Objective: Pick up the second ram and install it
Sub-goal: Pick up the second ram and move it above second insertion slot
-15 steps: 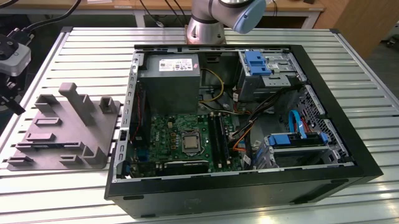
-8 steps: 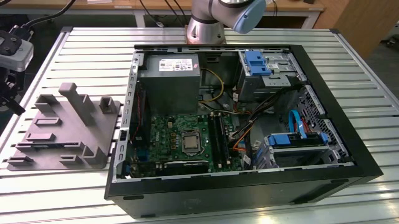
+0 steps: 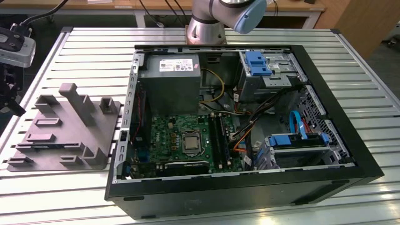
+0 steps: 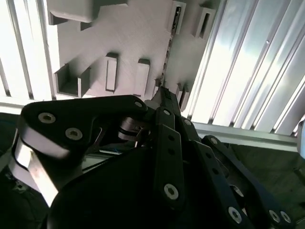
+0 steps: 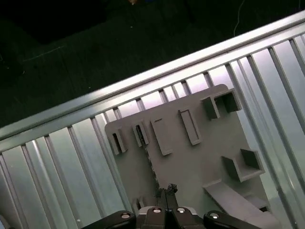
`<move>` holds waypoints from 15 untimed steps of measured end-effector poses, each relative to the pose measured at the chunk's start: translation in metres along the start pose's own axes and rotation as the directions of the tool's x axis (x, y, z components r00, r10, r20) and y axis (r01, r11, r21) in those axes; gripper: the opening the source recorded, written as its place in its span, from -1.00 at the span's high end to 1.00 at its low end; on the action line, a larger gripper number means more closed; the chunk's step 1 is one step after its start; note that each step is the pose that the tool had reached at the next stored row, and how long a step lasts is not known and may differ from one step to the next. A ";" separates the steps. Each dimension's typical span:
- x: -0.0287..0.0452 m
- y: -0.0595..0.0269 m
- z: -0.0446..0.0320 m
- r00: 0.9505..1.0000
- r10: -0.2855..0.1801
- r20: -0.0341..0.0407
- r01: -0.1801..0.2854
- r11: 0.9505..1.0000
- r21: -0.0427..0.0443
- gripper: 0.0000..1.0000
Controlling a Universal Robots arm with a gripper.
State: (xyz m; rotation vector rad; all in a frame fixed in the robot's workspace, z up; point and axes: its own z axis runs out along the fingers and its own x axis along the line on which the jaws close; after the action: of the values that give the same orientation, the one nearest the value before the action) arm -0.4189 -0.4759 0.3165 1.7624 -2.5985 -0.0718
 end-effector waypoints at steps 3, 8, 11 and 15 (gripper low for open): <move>0.0000 0.0000 0.0010 0.999 -0.054 -0.002 0.054 0.999 -0.001 0.80; 0.0001 -0.0001 0.0027 0.989 -0.145 -0.005 0.145 0.989 -0.004 0.80; 0.0001 -0.0002 0.0038 0.980 -0.199 -0.007 0.199 0.980 -0.006 0.80; 0.0001 -0.0002 0.0054 0.963 -0.269 -0.009 0.269 0.963 -0.008 0.80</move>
State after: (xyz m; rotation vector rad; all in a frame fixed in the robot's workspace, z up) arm -0.4189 -0.4759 0.3111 2.0950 -2.3304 -0.0708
